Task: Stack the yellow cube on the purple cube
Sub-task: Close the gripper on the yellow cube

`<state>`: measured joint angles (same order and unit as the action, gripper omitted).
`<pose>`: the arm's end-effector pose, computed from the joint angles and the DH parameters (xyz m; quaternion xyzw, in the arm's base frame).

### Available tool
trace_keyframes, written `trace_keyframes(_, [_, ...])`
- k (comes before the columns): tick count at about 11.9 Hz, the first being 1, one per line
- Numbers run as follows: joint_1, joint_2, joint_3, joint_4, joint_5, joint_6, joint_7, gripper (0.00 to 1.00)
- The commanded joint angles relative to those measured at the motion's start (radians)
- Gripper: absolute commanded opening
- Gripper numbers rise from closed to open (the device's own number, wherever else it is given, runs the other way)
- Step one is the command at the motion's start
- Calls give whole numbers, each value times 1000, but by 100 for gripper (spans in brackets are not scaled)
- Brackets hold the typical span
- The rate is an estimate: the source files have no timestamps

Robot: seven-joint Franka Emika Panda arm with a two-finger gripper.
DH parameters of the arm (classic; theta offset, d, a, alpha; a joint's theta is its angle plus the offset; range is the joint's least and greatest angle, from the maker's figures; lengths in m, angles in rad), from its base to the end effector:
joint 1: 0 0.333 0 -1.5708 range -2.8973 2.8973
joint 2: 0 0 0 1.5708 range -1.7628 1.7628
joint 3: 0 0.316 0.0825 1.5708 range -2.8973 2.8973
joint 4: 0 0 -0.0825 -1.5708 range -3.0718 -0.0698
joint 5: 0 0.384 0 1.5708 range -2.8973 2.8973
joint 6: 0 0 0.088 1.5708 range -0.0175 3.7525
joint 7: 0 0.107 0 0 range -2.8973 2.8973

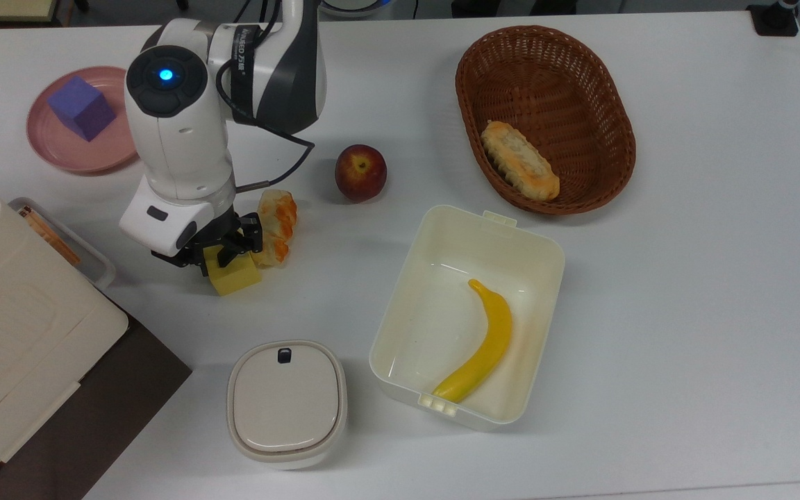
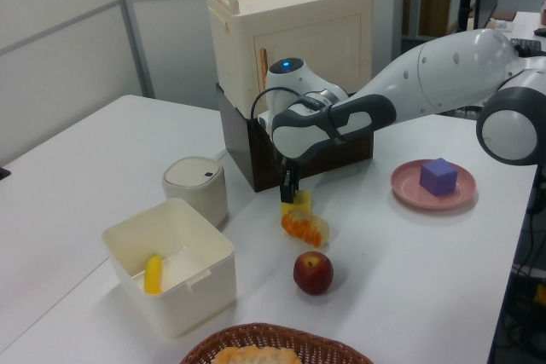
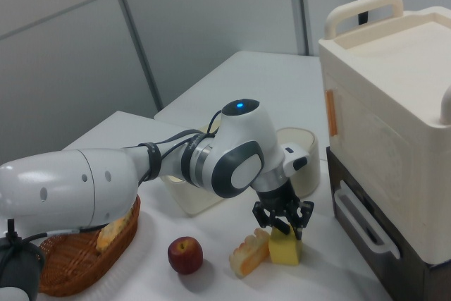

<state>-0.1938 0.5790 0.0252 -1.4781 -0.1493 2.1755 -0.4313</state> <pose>0.7085 -0.1296 0.3504 0.9826 0.1664 0.0397 0.0720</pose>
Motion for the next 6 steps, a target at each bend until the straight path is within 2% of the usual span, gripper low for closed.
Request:
trace_keyframes(1, [5, -22, -7, -30, -9, 12, -9, 100])
trace_keyframes(6, [-6, -56, -8, -22, 5, -54, -12, 100])
